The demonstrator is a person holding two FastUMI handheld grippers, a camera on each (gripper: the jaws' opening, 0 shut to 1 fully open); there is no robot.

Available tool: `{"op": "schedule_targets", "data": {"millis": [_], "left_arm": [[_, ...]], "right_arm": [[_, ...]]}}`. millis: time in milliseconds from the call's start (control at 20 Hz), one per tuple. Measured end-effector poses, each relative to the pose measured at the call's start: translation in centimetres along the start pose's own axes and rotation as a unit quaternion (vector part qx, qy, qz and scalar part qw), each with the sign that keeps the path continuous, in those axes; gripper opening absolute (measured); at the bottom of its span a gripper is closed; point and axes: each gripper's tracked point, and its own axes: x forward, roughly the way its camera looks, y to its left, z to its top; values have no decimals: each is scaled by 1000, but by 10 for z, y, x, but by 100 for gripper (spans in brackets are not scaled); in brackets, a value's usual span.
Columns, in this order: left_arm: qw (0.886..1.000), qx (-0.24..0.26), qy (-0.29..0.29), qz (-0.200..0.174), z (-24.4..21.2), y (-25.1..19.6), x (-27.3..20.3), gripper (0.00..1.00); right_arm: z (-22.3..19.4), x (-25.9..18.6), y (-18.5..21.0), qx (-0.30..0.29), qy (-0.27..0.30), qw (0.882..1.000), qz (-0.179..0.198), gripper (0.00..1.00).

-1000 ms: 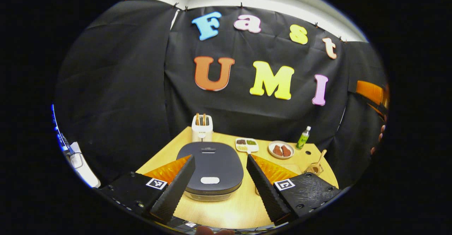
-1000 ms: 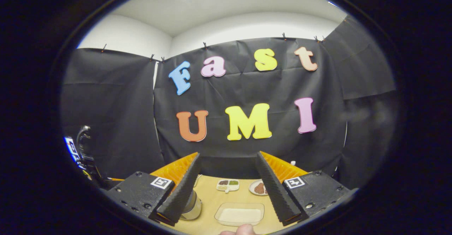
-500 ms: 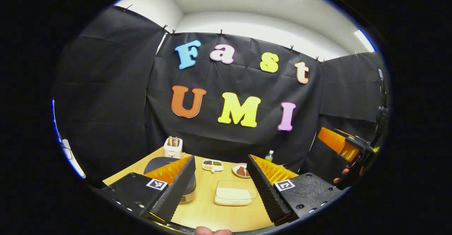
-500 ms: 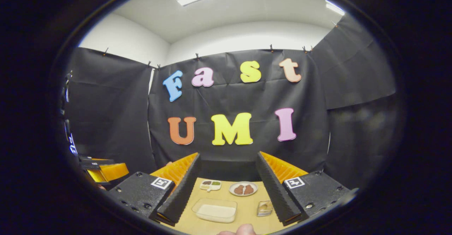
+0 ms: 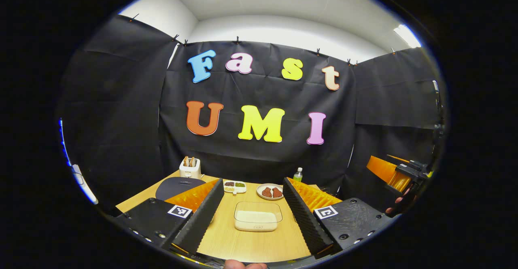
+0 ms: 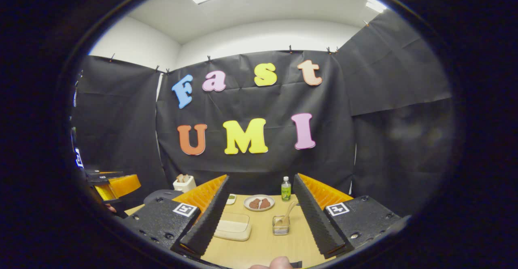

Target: Close the left gripper, press the button to open the rice cooker; take a wooden spoon from the chopstick holder with the right hand, scoop a spoonful of rice and pour it into the rice cooker, then put the wooden spoon back into the chopstick holder.

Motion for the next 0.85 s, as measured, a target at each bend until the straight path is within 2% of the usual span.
{"op": "schedule_targets", "data": {"millis": [300,450,500,600,650,700,750,850], "left_arm": [[999,36,-11,0,-6,7,-7,94],[999,45,-19,0,-4,7,-15,95],[999,46,-19,0,-5,7,-17,95],[999,46,-16,1,-9,8,-22,95],[999,48,-16,3,-9,10,-24,95],[999,50,-16,6,-9,12,-27,95],[999,50,-17,8,-8,13,-30,95],[998,51,-18,13,-8,17,-32,95]], "right_arm": [[-24,-10,9,8,21,1000,-11,100],[-26,-15,14,8,16,1000,-13,96],[-27,-17,17,9,16,1000,-8,100],[-29,-19,23,11,16,1000,-1,97],[-29,-19,24,11,15,1000,-1,100],[-30,-20,25,10,16,1000,-1,96],[-30,-21,27,11,15,1000,1,100],[-34,-23,31,11,16,1000,4,96]]}}
